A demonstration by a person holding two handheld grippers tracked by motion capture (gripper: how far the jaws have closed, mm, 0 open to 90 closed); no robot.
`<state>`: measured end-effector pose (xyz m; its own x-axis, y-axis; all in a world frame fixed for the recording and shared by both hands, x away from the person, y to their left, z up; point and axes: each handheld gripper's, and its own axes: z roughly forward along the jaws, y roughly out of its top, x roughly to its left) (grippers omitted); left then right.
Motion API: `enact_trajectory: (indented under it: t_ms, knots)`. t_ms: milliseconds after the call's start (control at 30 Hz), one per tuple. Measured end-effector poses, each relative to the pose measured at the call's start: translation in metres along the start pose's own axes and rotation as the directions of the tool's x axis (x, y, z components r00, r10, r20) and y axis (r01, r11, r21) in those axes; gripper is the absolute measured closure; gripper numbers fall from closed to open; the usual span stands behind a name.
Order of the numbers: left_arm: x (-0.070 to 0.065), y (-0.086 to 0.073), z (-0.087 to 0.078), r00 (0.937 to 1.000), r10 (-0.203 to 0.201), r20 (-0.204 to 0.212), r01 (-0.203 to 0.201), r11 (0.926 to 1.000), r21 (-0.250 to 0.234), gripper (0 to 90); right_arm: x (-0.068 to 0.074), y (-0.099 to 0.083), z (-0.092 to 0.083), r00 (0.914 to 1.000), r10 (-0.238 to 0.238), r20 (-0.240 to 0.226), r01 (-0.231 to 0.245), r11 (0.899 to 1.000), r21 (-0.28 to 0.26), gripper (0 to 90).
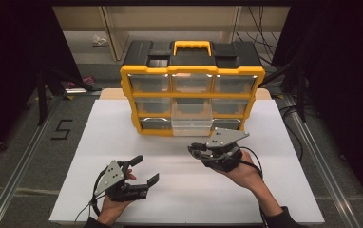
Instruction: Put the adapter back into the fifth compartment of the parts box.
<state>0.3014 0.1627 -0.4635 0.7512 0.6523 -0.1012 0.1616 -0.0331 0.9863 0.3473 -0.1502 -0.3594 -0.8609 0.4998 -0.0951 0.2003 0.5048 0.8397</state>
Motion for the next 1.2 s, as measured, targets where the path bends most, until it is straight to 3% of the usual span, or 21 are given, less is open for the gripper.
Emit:
enact_trajectory:
  t_ms: [700,1200]
  knots:
    - [0.0,0.0,0.0,1.0,0.002,0.0,-0.002,1.0,0.001,15.8,-0.015,0.021,-0.009,0.9996,0.028,0.005,-0.028,0.998,-0.062,76.2]
    - [0.0,0.0,0.0,1.0,0.0,-0.001,0.0,1.0,-0.001,15.8,-0.025,0.037,-0.011,0.9986,0.032,0.041,-0.029,0.996,-0.086,76.3]
